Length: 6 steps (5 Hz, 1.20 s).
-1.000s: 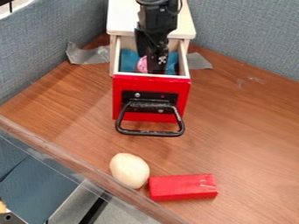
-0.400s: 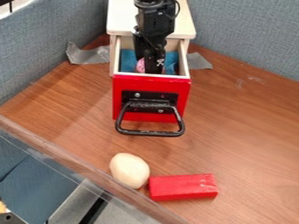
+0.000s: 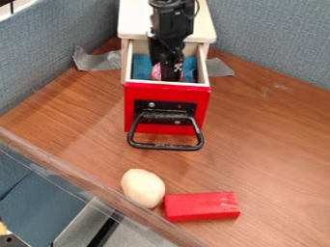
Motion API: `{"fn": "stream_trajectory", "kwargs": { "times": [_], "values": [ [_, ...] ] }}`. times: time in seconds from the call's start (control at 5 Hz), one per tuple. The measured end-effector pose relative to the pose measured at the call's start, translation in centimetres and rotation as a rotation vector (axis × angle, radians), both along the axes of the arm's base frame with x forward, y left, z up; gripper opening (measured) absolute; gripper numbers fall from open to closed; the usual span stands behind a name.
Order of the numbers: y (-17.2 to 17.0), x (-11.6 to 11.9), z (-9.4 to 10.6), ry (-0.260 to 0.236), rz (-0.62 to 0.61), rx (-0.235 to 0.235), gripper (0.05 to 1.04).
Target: Take the plush toy from the drawer and place it outside on the right
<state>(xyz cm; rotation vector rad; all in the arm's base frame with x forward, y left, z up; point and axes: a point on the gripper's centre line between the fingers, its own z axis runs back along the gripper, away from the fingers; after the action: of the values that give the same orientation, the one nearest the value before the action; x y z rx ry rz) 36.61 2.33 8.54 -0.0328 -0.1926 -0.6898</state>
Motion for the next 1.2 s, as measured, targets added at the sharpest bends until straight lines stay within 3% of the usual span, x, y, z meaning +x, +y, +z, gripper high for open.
{"fn": "stream_trajectory", "kwargs": {
  "times": [0.4,0.6,0.8,1.0,1.2],
  "values": [
    [-1.7,-1.0,4.5,-0.062,-0.048,-0.045,0.785],
    [-3.5,-1.4,6.5,-0.106,-0.103,-0.040,0.785],
    [-6.4,-2.1,8.0,-0.131,-0.186,-0.067,0.785],
    [-10.2,-3.1,7.9,-0.107,-0.302,-0.073,0.785],
    [-13.0,-4.0,6.2,-0.060,-0.383,-0.067,0.785]
  ]
}}
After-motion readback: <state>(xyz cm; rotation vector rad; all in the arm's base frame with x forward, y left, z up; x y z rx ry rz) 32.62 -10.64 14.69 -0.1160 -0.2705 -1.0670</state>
